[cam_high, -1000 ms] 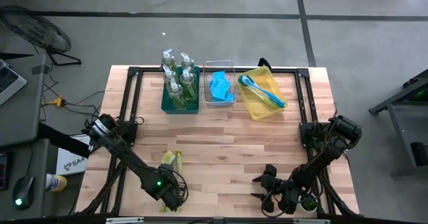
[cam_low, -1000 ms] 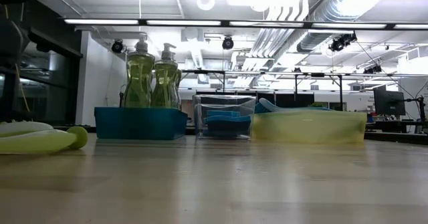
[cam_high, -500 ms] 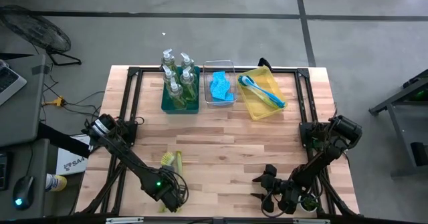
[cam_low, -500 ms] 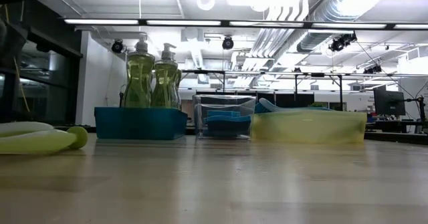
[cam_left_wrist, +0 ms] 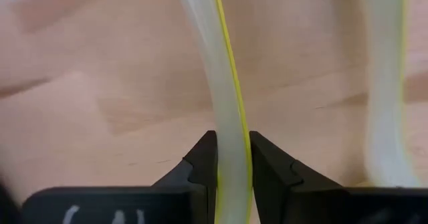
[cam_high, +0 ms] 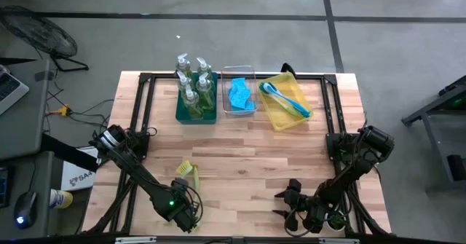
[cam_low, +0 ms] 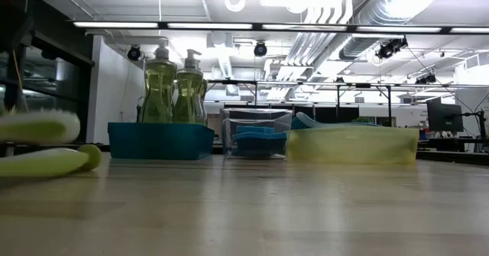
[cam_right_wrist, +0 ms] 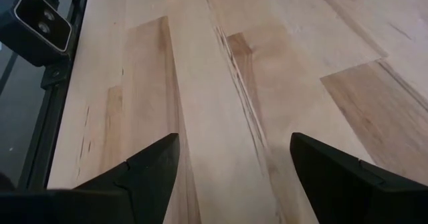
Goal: Pick & Place Kitchen Sink Supplies
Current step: Put the yellow dish brush into the yellow bin
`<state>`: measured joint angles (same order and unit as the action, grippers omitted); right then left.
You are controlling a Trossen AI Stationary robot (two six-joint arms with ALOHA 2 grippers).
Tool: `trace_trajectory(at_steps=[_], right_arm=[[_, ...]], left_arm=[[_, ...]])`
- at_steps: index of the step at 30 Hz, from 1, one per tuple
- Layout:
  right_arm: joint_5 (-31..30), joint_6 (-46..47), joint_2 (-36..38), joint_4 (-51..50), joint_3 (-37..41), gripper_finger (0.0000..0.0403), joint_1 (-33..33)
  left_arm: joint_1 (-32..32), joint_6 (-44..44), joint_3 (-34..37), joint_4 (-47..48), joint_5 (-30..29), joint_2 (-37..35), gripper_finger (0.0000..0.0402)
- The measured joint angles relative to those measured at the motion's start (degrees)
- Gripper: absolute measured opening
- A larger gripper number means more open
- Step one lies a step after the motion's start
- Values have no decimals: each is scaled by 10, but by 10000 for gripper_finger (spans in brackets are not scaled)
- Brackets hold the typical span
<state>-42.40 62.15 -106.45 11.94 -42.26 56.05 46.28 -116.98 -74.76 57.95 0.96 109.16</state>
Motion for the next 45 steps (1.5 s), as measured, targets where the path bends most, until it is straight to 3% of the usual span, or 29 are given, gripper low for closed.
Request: trace_trajectory(at_steps=[5, 9, 16, 23, 29, 35, 38, 45], right_arm=[[-13, 0, 0, 3, 0, 279, 0], [-31, -2, 0, 17, 0, 279, 0], [-60, -49, 0, 76, 0, 279, 0], [-108, -172, 0, 208, 0, 279, -2], [-123, -294, 0, 328, 0, 279, -18], [-109, -416, 0, 423, 0, 279, -53], [-113, -446, 3, 436, 0, 279, -65], [-159, -468, 26, 432, 0, 279, -76]], left_arm=[[0, 1, -58, 109, -41, 0, 56], [0, 38, -102, 126, -149, 0, 56], [-2, 154, -147, 67, -373, 0, 56], [-7, 290, -147, -47, -507, -1, 56], [-40, 434, -147, -167, -536, 12, 56], [-90, 578, -146, -284, -502, 40, 56], [-108, 632, -147, -348, -478, 56, 56], [-109, 700, -146, -382, -472, 64, 56]])
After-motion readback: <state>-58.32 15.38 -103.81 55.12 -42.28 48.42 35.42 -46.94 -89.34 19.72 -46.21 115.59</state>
